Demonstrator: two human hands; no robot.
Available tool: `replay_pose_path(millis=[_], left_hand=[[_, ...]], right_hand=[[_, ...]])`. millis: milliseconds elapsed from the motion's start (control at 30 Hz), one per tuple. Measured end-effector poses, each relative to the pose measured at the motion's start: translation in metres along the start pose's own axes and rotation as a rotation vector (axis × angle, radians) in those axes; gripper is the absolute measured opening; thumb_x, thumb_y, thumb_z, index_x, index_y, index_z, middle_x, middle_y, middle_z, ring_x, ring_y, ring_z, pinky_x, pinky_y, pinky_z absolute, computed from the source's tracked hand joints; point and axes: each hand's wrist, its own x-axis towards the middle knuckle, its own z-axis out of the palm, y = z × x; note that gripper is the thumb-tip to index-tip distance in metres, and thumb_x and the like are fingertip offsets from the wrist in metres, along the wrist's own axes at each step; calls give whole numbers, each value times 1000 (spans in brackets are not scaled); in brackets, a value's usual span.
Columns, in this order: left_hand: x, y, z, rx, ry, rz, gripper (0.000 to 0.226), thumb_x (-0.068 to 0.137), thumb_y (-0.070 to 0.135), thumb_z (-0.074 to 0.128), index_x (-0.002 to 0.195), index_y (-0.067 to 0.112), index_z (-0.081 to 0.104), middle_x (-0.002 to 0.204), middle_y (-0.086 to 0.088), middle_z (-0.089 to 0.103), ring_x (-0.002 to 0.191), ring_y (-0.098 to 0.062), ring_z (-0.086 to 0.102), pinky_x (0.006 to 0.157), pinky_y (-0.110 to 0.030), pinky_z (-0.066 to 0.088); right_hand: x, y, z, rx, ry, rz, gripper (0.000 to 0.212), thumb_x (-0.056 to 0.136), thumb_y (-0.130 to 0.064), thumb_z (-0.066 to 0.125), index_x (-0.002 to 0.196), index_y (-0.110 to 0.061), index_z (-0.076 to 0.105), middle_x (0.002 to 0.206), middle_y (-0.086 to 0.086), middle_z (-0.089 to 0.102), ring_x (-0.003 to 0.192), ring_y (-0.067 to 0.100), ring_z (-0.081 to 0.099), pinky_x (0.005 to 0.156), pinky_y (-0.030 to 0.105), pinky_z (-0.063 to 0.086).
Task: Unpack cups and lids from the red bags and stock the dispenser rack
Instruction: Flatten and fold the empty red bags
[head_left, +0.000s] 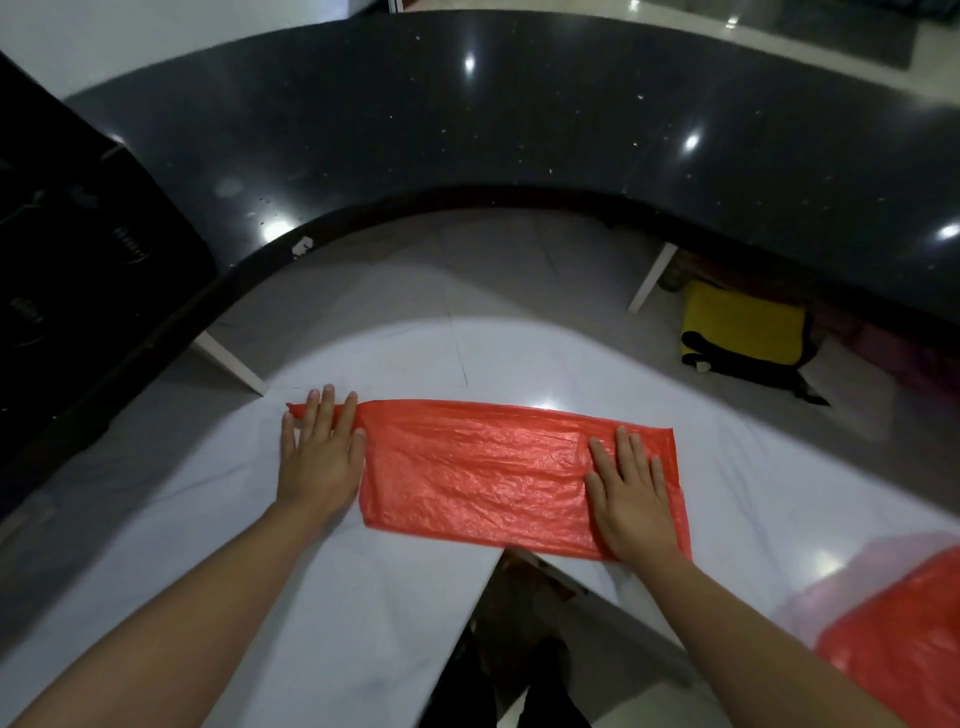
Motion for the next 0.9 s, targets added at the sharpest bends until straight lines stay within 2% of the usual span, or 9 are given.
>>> replay_pose_path(millis=[167, 300, 400, 467, 567, 633, 767, 900], left_hand=[[-7, 68, -2, 35, 78, 250, 61, 100, 36, 23, 159, 21, 29, 168, -8, 18, 156, -26, 8, 124, -56, 5], [-19, 142, 29, -10, -59, 324, 59, 103, 41, 13, 161, 30, 9, 170, 0, -3, 155, -18, -13, 125, -52, -3], [-21, 163, 47, 18, -121, 312, 58, 105, 44, 10, 161, 33, -1, 169, 2, -10, 153, -17, -21, 124, -49, -8], [-19, 157, 50, 52, -107, 333, 58, 105, 45, 11, 161, 34, 1, 170, 2, -7, 154, -18, -18, 124, -48, -8], [-13, 132, 47, 42, -39, 355, 57, 104, 44, 20, 160, 33, 21, 169, 1, 11, 156, -19, 2, 125, -47, 1], [-5, 109, 42, 28, -20, 333, 57, 104, 43, 23, 159, 31, 26, 169, 0, 14, 156, -20, 6, 126, -46, 4], [13, 63, 33, -1, -36, 226, 59, 104, 48, 14, 161, 32, 17, 170, -1, 1, 156, -19, -6, 127, -44, 1], [20, 22, 25, -38, -21, 85, 62, 103, 53, 6, 162, 33, 8, 170, 0, -7, 155, -15, -15, 127, -42, -1]], right_hand=[[8, -36, -14, 167, 3, -100, 67, 99, -59, -10, 159, -36, 9, 167, -10, -10, 149, 7, -29, 122, 37, -17], [23, -78, -14, 195, -22, -191, 67, 97, -48, -3, 160, -33, 11, 165, -14, -6, 151, 8, -25, 123, 38, -16], [30, -86, 1, 130, -95, -189, 63, 99, -40, 8, 161, -31, 2, 167, -10, -9, 151, 12, -25, 124, 42, -13], [30, -79, 12, 37, -83, -180, 61, 102, -40, 9, 160, -30, -4, 168, -6, -13, 150, 13, -27, 125, 43, -12], [29, -63, 18, -17, -5, -143, 59, 105, -48, 9, 161, -31, 1, 168, -4, -9, 153, 15, -19, 126, 47, -5], [29, -46, 17, -16, 23, -87, 60, 105, -53, 5, 161, -33, 2, 168, -6, -7, 154, 13, -17, 126, 47, -4], [24, -4, 10, -30, 59, -5, 60, 105, -57, 3, 160, -36, -7, 169, -7, -9, 153, 11, -18, 126, 43, -6], [16, 25, 2, -24, 96, 52, 60, 105, -56, 8, 161, -34, 0, 170, -4, 0, 154, 11, -12, 127, 41, -1]])
